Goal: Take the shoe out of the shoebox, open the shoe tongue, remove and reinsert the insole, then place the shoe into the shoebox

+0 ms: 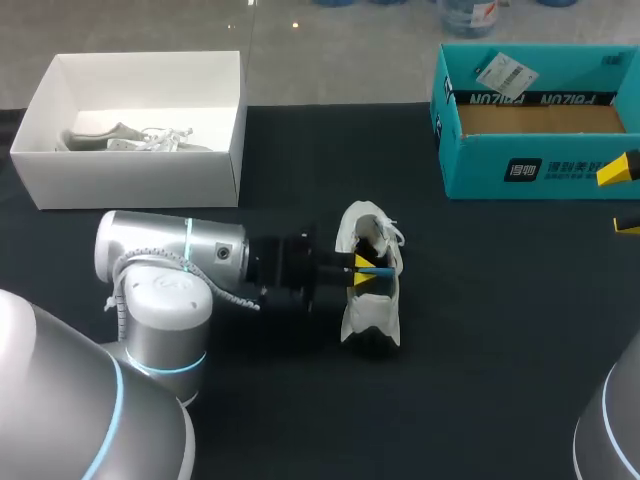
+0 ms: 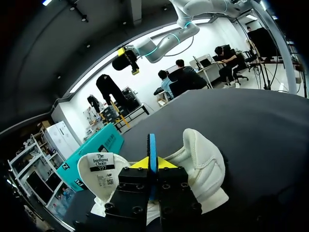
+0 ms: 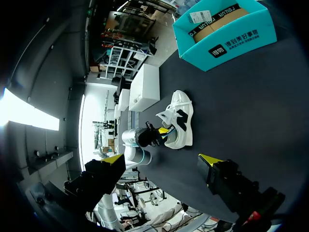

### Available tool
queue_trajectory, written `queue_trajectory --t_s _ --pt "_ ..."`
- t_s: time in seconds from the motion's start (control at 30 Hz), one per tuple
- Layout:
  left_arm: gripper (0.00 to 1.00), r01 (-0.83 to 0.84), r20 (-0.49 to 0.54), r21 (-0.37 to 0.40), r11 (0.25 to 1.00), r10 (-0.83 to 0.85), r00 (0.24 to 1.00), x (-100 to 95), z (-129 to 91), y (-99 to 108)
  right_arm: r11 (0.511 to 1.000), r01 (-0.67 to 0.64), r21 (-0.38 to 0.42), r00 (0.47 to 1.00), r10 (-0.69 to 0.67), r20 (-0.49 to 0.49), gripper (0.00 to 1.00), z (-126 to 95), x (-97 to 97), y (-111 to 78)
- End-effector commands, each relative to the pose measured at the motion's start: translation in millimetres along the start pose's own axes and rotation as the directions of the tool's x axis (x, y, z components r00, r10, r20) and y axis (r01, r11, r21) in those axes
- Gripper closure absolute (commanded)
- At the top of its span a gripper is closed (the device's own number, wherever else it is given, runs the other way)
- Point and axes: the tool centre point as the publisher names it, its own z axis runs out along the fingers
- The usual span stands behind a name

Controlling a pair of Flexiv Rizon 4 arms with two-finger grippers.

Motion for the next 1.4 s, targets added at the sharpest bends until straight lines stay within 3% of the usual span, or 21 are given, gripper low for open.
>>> queue_trajectory --t_s 0.03,0.13,0.33,0.67,0.77,0.87,0.9,0.93,1.4 --pt "0.61 0.000 -0.004 -0.003 1.000 0.000 1.000 -2.1 9 -3 1.000 -0.001 -0.003 1.000 0.001 0.003 0.00 0 0.1 -1.6" --pt "0.53 -0.008 -0.012 0.013 1.000 0.008 1.000 -3.3 2 -13 1.000 -0.001 -0.003 1.000 0.001 0.003 0.00 0 0.1 -1.6" --pt "0.56 -0.030 0.008 0.018 0.999 0.029 1.000 -7.3 -14 -21 1.000 -0.001 -0.003 1.000 0.001 0.003 0.00 0 0.1 -1.6" --pt "0.63 -0.041 -0.027 0.011 0.999 0.041 0.999 2.9 -25 -25 1.000 -0.001 -0.003 1.000 0.001 0.003 0.00 0 0.1 -1.6" --pt "0.66 -0.038 -0.039 0.015 0.999 0.039 0.998 5.2 -26 -27 1.000 -0.001 -0.003 1.000 0.001 0.003 0.00 0 0.1 -1.6" --pt "0.78 -0.032 -0.051 0.013 0.999 0.033 0.998 8.1 -22 -25 1.000 -0.001 -0.003 1.000 0.001 0.003 0.00 0 0.1 -1.6" --pt "0.96 -0.028 -0.059 0.013 1.000 0.029 0.998 9.0 -21 -24 1.000 -0.001 -0.003 1.000 0.001 0.003 0.00 0 0.1 -1.6" --pt "1.00 -0.026 -0.063 0.013 1.000 0.027 0.998 10.0 -20 -23 1.000 -0.001 -0.003 1.000 0.001 0.003 0.00 0 0.1 -1.6" --pt "1.00 -0.007 -0.112 -0.019 1.000 0.005 0.994 12.7 0 -9 1.000 -0.001 -0.003 1.000 0.001 0.003 0.00 0 0.1 -1.6"
